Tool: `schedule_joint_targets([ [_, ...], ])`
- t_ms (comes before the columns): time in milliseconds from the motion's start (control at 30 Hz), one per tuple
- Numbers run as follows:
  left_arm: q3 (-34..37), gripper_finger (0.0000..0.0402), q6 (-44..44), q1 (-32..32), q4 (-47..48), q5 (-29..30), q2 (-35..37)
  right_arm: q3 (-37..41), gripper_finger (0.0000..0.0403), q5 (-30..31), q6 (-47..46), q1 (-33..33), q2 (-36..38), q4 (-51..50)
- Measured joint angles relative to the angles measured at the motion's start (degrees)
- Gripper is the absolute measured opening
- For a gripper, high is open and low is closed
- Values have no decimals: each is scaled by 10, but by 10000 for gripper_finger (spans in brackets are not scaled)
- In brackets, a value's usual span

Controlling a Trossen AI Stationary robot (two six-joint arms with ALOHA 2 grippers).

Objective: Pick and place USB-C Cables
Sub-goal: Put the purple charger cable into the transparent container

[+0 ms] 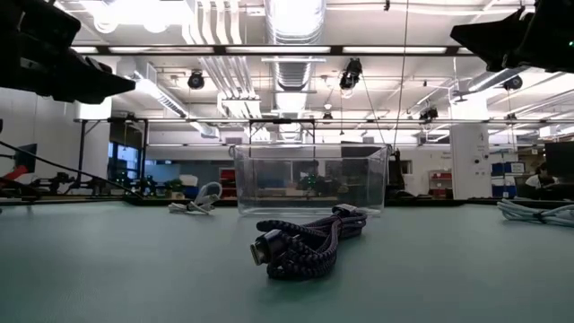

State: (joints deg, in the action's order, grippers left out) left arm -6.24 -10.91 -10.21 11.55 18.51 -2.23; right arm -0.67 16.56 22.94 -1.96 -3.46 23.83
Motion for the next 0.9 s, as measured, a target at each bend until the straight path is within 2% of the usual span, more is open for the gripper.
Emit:
schedule_joint_targets([
  [667,0,0,0,0,-1,1,-7,0,73,0,-2,0,0,-9],
  [900,0,0,0,0,-39,1,-10,0,73,0,-123,0,0,-9],
])
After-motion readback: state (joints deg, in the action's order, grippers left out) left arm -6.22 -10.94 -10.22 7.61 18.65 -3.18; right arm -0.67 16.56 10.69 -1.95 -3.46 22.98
